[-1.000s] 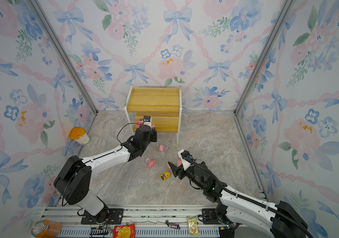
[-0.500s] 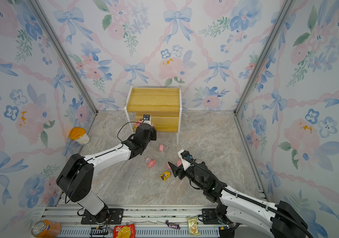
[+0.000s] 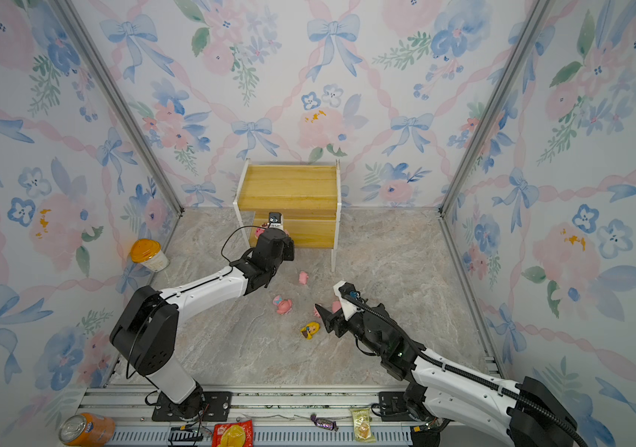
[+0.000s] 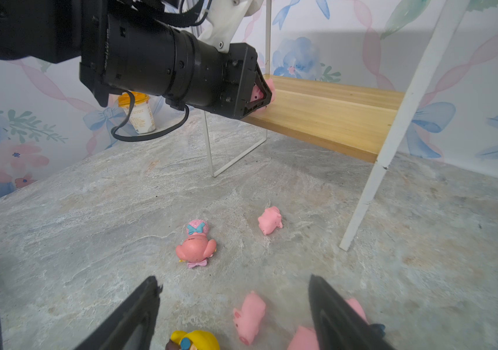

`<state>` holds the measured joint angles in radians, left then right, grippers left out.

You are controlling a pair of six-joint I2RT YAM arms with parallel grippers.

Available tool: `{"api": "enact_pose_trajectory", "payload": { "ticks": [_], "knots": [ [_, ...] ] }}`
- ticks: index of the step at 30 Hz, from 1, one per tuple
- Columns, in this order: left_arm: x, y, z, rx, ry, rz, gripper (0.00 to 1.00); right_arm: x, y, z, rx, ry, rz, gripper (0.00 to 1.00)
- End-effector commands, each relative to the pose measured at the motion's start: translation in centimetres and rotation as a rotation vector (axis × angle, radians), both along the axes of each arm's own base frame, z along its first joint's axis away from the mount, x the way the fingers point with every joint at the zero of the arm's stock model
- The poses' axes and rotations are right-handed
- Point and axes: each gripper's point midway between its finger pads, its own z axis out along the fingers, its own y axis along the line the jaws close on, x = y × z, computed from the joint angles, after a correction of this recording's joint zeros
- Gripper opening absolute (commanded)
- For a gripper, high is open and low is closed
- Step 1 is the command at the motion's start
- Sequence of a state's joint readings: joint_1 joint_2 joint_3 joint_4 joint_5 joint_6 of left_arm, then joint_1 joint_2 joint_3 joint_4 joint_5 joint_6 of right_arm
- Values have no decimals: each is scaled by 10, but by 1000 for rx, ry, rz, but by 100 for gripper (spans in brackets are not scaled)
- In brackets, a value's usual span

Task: Organize plastic toys on shelves
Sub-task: Place the plastic toy on the shelf.

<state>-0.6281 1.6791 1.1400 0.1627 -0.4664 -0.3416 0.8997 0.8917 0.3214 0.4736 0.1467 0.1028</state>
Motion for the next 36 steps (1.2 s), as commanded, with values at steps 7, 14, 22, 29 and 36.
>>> {"api": "enact_pose_trajectory", "payload": {
  "ticks": [7, 14, 22, 29, 36],
  "knots": [
    [7, 5, 3, 4, 11, 45, 21, -5, 3, 5, 0, -15, 17, 80],
    [13, 4, 6, -4, 9, 63, 21, -5, 5, 2, -16, -12, 19, 79],
    [19, 1, 9, -8, 13, 63, 22, -6, 5, 2, -18, -12, 22, 79],
    [21, -2, 7, -7, 25, 64, 23, -6, 4, 3, -15, -15, 19, 79],
    [21, -1, 4, 1, 32, 65, 26, -7, 5, 3, -15, -14, 23, 79]
  ]
}}
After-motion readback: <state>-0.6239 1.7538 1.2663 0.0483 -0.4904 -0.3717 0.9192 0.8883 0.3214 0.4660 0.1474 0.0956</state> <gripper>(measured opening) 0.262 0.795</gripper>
